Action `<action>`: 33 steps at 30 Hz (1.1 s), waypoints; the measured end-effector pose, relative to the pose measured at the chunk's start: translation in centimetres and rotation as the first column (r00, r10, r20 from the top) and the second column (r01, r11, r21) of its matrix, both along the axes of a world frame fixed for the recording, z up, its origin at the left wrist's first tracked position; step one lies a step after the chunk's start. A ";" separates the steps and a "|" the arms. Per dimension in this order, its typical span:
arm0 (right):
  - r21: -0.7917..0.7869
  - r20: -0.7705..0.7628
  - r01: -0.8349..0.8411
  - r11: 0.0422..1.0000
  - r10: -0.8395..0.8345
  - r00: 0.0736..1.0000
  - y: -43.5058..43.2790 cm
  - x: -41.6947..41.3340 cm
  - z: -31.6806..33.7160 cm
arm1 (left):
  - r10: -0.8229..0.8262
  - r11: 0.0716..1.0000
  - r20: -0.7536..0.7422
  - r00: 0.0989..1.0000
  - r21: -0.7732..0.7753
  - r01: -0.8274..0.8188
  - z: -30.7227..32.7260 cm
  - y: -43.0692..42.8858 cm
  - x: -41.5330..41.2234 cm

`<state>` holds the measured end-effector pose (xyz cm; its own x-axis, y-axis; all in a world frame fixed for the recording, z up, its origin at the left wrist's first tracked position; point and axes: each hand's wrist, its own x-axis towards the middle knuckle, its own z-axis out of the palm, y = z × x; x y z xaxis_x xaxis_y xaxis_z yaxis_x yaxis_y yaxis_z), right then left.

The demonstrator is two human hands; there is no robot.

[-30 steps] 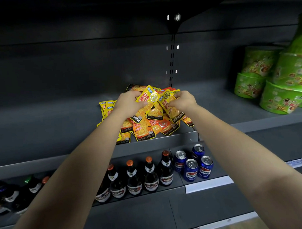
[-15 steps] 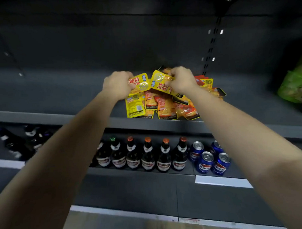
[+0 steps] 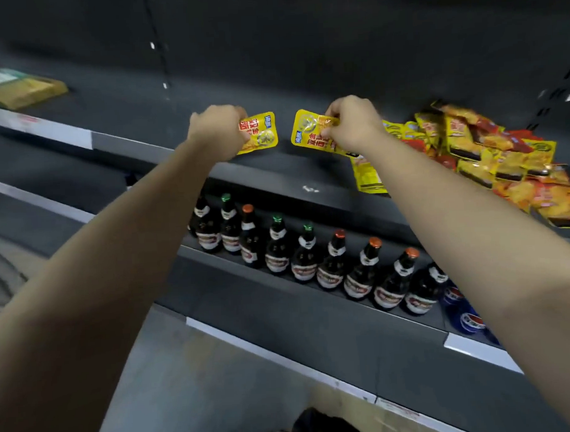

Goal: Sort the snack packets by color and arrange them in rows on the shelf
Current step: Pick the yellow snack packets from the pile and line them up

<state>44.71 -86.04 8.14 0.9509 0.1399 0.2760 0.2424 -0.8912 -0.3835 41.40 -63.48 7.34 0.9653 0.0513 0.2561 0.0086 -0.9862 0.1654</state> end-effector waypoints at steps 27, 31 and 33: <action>0.028 0.017 0.049 0.998 -0.049 0.999 16.9 10.8 0.5 | -0.055 0.998 0.045 0.997 0.026 0.054 0.1 17.7 11.0; 0.027 0.006 0.065 0.998 -0.065 0.998 17.7 13.4 0.8 | -0.061 0.998 0.055 0.997 0.013 0.060 0.7 18.3 14.0; 0.028 0.003 0.074 0.997 -0.075 0.997 18.0 14.4 0.9 | -0.070 0.998 0.064 0.995 0.012 0.070 1.0 18.5 15.3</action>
